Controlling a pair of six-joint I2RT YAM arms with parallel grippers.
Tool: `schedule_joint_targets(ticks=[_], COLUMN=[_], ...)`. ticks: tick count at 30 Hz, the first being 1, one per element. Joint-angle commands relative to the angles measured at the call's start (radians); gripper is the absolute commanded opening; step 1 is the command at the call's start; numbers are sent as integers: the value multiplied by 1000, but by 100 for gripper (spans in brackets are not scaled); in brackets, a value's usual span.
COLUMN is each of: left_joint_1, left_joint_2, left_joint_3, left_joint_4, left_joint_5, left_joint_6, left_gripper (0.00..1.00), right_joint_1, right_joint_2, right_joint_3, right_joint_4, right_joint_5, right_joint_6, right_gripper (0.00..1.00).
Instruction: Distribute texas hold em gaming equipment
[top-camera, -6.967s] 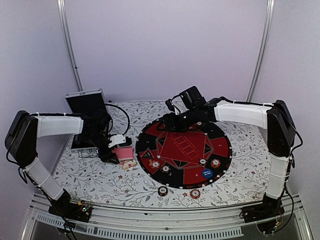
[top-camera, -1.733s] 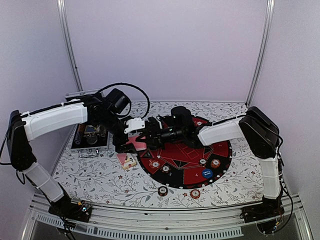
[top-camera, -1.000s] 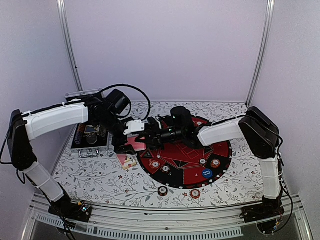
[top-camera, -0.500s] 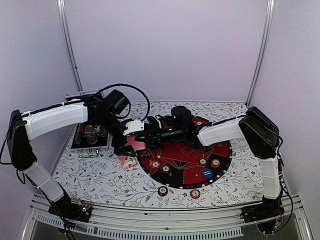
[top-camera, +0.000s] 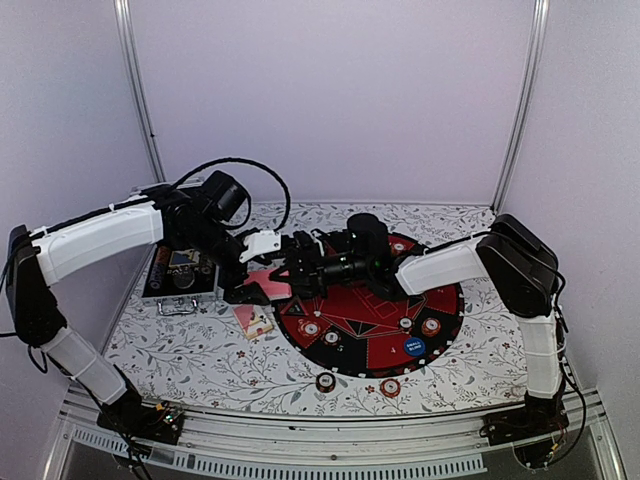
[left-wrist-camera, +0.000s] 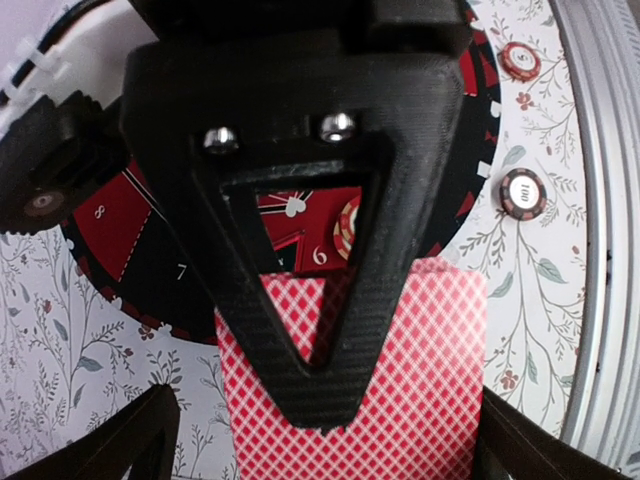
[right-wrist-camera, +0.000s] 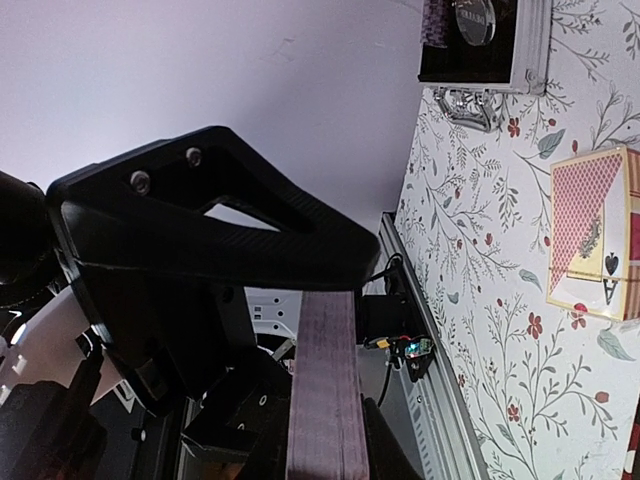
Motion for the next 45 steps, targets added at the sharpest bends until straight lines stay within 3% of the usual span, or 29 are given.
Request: schedule_joint_targets(ticks=[1, 8, 20, 36, 45], left_joint_1=[9, 9, 9, 7, 4], left_joint_2=[-23, -16, -16, -23, -17], left_joint_3=[-15, -8, -11, 4, 7], left_joint_4=[22, 40, 37, 17, 12], left_joint_5=[19, 20, 24, 13, 12], left_joint_6=[6, 2, 27, 49, 53], left_gripper=[100, 99, 81, 80, 67], right_joint_1=[8, 8, 7, 8, 8], right_joint_2=[-17, -13, -5, -12, -11], right_joint_3=[-1, 2, 4, 33, 39], right_joint_4=[86, 109, 107, -33, -40], right_joint_5=[-22, -25, -18, 1, 3], right_joint_6=[22, 47, 66, -26, -28], right_gripper=[3, 3, 2, 1, 1])
